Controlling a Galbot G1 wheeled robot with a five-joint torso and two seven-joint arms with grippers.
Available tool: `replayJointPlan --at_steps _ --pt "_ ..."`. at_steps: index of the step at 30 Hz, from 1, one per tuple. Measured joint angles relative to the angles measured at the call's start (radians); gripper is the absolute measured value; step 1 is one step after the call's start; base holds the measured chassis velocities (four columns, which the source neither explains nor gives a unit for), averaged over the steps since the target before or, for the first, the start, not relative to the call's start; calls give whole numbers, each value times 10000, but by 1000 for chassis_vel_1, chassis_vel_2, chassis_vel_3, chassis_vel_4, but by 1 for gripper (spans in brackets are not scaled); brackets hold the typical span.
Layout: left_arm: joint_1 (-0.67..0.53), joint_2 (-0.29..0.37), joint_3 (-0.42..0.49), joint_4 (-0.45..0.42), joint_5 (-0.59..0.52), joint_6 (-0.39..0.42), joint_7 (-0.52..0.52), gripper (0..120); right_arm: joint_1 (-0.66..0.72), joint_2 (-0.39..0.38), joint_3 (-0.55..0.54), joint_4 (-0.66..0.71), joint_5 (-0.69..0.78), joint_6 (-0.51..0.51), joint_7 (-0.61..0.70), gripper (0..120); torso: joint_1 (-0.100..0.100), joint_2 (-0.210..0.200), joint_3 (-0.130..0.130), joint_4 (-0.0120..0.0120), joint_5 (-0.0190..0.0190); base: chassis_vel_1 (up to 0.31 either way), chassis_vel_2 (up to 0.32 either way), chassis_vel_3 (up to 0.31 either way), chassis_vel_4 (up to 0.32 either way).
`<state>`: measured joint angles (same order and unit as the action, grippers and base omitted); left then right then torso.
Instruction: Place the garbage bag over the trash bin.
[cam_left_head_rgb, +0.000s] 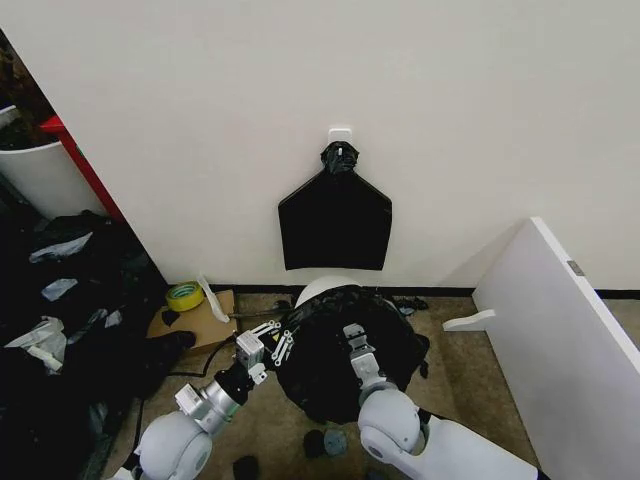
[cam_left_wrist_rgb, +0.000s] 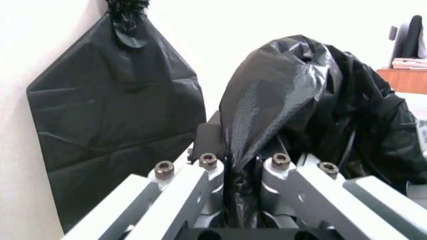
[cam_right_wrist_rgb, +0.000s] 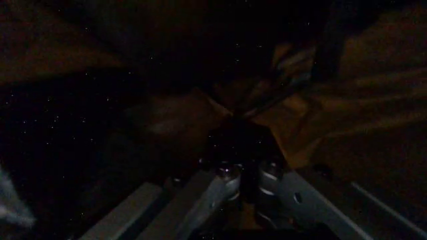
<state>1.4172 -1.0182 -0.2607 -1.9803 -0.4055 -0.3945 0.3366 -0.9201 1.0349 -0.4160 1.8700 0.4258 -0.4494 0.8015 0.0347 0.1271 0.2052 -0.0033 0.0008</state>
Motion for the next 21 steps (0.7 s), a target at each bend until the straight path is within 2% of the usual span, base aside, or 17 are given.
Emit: replayJointPlan --at_steps 5,9,15,21 --pt "32 0 27 33 55 -11 35 4 -264 -221 -105 725 -209 781 -592 0 0 0 0 -1 -1 0 0 0 0" --pt "63 -30 71 47 143 -16 66 4 -254 -220 -429 751 -291 1245 -1064 0 0 0 0 -1 -1 0 0 0 0" --pt "217 -50 62 -43 202 -43 176 4 183 -4 -554 171 -105 729 -738 0 0 0 0 0 -1 0 0 0 0" --pt "331 -25 23 -78 253 -102 260 4 471 77 -228 -243 283 266 -264 0 0 0 0 1 0 0 0 0 0"
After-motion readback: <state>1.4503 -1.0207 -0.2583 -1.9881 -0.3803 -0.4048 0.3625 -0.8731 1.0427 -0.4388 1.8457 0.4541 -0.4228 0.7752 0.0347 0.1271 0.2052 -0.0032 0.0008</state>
